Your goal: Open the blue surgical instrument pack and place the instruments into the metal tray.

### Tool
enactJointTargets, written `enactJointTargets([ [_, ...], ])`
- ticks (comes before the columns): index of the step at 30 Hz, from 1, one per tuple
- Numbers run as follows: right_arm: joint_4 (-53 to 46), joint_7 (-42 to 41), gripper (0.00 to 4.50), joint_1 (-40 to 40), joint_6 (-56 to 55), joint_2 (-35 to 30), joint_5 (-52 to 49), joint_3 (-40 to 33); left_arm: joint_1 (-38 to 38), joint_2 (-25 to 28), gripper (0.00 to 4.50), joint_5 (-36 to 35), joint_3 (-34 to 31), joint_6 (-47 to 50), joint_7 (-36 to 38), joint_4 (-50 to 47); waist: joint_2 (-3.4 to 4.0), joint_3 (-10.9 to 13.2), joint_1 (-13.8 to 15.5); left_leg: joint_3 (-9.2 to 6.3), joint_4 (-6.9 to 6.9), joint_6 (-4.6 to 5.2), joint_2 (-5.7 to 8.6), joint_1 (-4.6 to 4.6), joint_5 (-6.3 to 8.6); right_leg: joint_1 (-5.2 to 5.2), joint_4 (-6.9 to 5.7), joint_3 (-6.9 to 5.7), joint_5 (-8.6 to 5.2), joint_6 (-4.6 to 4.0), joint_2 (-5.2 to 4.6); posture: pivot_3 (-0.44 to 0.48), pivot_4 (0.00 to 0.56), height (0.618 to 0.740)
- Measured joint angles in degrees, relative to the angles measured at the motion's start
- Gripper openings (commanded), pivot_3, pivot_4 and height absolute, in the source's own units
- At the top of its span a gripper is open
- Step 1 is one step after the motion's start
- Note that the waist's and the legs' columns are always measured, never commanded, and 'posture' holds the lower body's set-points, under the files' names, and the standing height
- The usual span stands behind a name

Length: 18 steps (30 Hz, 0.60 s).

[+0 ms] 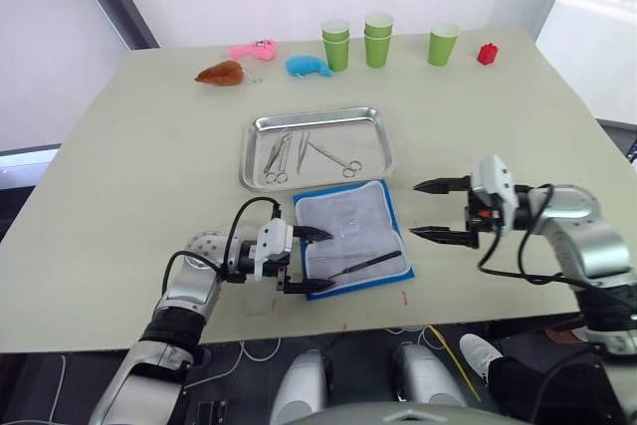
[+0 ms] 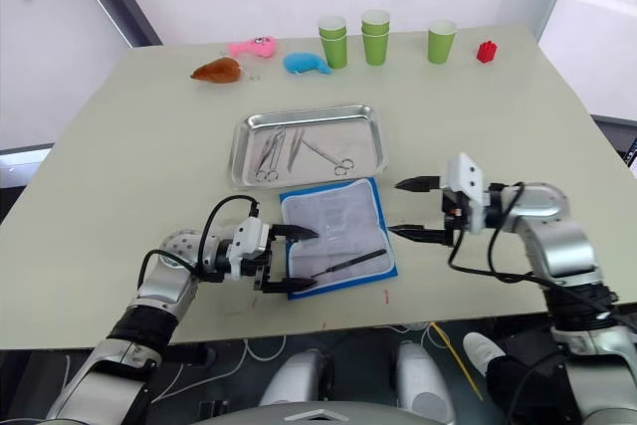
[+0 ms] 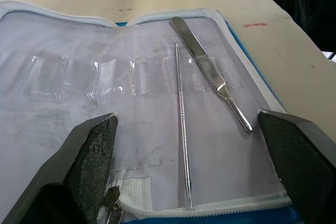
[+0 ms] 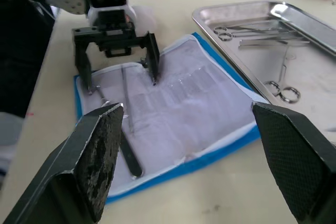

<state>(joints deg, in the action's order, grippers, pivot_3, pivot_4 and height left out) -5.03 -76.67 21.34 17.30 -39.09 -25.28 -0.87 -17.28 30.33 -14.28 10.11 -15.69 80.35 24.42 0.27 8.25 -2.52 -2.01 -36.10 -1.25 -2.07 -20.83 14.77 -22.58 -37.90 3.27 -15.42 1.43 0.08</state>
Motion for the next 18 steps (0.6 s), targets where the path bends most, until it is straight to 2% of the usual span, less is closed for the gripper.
enactJointTargets([
  [4, -2.72, -5.64, 4.06, -1.86, 1.73, -7.49, -7.33, -7.1, 0.14, -0.01, 4.5, -0.03, -0.07, -0.31, 0.09, 0.05, -0.01, 0.0, 0.06, 0.0, 0.03, 0.0, -0.01, 0.0, 0.0, 0.0, 0.04, -0.02, 0.0, 0.0, 0.0, 0.0, 0.15, 0.74],
  [5, -3.49, -6.92, 4.29, -2.35, 2.53, -9.42, -9.08, -8.57, 0.12, -0.01, 4.5, -0.03, -0.1, -0.41, 0.1, 0.18, 0.0, 0.0, 0.05, 0.01, 0.04, -0.01, -0.02, 0.01, 0.0, 0.0, 0.04, -0.01, -0.04, -0.07, 0.01, 0.0, 0.15, 0.74],
  [10, -4.4, -11.05, 4.29, -3.51, 4.21, -14.66, -13.22, -11.64, 0.06, -0.09, 4.5, -0.09, -0.14, -0.87, 0.18, 0.62, 0.03, 0.01, 0.01, 0.04, 0.03, -0.01, -0.02, 0.04, 0.0, 0.0, 0.04, 0.01, -0.09, -0.14, -0.01, 0.0, 0.15, 0.74],
  [18, -4.35, -13.55, 4.29, -4.36, 4.84, -18.11, -14.67, -13.64, -0.09, -0.09, 4.5, -0.13, -0.16, -1.04, 0.55, 0.94, 0.04, 0.01, 0.03, 0.03, 0.08, -0.01, -0.03, 0.06, 0.01, 0.0, 0.06, -0.02, -0.1, -0.15, 0.0, 0.0, 0.15, 0.74],
])
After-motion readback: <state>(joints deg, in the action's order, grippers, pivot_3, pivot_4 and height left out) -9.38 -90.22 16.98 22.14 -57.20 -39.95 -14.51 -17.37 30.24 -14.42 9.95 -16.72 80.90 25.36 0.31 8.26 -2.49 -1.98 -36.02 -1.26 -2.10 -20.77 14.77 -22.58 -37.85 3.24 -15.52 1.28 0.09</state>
